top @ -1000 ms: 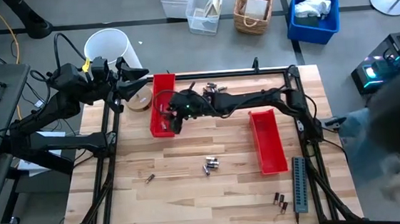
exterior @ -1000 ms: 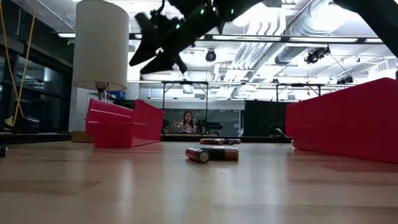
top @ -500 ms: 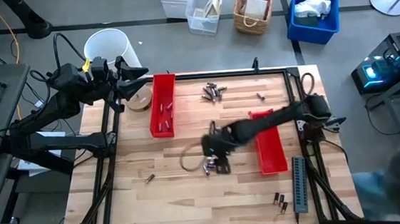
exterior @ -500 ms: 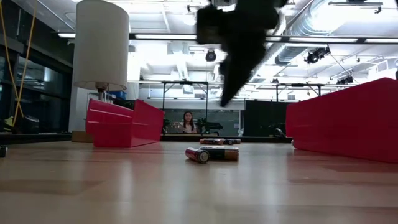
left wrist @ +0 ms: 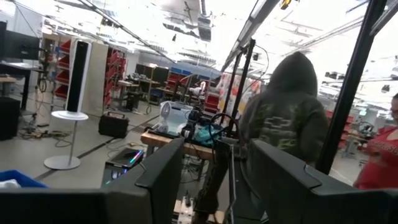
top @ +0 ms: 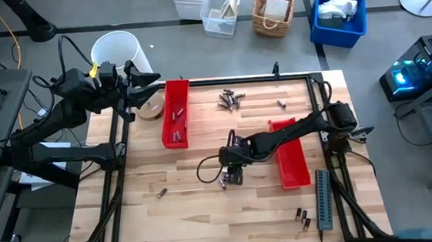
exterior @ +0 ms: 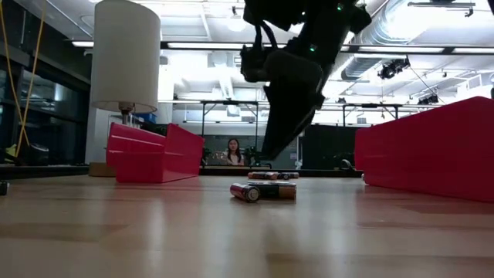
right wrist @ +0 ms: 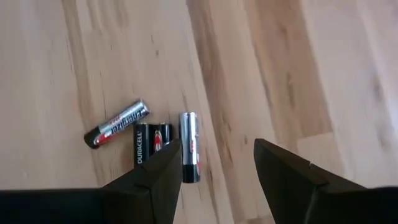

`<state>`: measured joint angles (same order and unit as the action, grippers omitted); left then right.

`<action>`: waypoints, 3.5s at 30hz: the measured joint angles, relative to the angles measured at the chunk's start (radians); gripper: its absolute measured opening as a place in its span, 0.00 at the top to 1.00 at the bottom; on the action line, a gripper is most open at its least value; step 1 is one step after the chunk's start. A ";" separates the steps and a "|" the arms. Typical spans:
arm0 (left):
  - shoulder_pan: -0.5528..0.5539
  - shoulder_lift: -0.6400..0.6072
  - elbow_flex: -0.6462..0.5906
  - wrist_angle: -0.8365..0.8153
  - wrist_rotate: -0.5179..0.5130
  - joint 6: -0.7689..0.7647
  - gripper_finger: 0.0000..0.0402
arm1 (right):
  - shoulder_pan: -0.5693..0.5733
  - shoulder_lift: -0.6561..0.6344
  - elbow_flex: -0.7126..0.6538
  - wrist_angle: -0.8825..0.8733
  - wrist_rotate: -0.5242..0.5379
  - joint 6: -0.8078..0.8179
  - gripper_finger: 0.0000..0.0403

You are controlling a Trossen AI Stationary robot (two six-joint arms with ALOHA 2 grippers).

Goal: Sort batteries
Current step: Put the silver battery into the top red bin

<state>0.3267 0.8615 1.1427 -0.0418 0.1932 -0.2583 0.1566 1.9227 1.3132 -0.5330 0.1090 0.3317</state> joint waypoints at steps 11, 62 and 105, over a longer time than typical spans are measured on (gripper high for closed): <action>0.000 0.004 0.000 0.001 0.000 0.002 0.55 | 0.008 0.059 -0.003 0.035 -0.030 -0.044 0.52; 0.000 0.005 0.000 0.050 -0.006 -0.028 0.55 | -0.313 0.149 0.353 0.541 -0.044 -0.035 0.93; -0.146 0.140 -0.001 -0.053 0.040 0.034 0.55 | 0.036 0.084 0.190 -0.179 -0.134 -0.126 0.47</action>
<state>0.1812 1.0017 1.1419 -0.0949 0.2337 -0.2245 0.1931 2.0067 1.5035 -0.7116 -0.0254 0.2059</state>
